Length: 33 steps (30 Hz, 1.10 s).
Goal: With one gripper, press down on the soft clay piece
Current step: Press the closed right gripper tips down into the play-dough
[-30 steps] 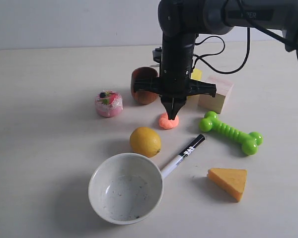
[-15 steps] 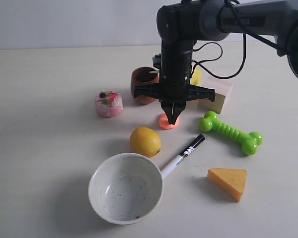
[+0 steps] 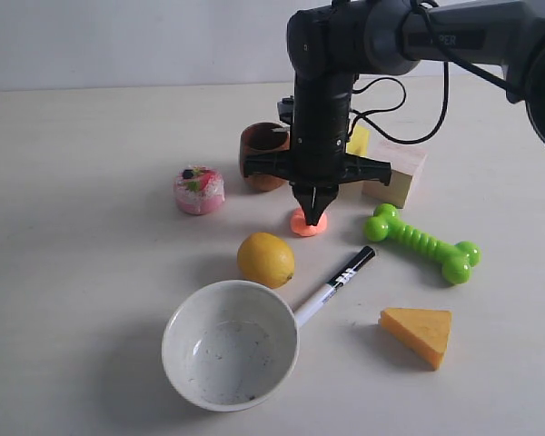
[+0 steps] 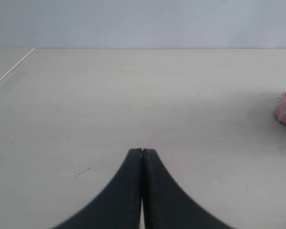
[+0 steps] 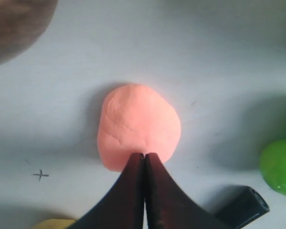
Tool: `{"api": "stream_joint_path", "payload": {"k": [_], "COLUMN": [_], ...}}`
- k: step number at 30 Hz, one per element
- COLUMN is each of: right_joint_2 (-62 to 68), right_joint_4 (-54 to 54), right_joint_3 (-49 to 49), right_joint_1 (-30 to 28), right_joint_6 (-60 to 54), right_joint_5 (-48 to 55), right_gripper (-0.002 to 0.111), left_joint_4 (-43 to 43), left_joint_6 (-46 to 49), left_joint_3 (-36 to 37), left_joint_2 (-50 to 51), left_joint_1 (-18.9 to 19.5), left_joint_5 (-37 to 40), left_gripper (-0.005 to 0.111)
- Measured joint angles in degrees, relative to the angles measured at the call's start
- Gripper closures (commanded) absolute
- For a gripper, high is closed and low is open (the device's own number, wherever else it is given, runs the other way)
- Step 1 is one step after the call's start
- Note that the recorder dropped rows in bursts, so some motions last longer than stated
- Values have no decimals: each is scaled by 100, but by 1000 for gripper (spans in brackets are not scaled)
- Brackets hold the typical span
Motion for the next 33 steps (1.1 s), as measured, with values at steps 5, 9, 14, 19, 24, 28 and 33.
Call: {"api": "stream_joint_path", "payload": {"k": [5, 9, 14, 19, 24, 28, 33], "right_joint_2": [0, 0, 0, 13, 143, 172, 207], "right_joint_4": [0, 0, 0, 0, 27, 65, 92], "right_joint_3": [0, 0, 0, 0, -13, -33, -49], "right_joint_1": [0, 0, 0, 0, 0, 0, 0], "right_joint_6": [-11, -11, -20, -20, -20, -103, -145], "right_joint_5": [-101, -176, -220, -220, -220, -209, -197], "right_gripper": [108, 108, 108, 108, 108, 108, 108], "left_joint_4": [0, 0, 0, 0, 0, 0, 0], "left_joint_6": [0, 0, 0, 0, 0, 0, 0], "left_joint_3": [0, 0, 0, 0, 0, 0, 0], "left_joint_2": [0, 0, 0, 0, 0, 0, 0], "left_joint_1": [0, 0, 0, 0, 0, 0, 0], "left_joint_5": [0, 0, 0, 0, 0, 0, 0], "left_gripper": [107, 107, 107, 107, 107, 107, 107]}}
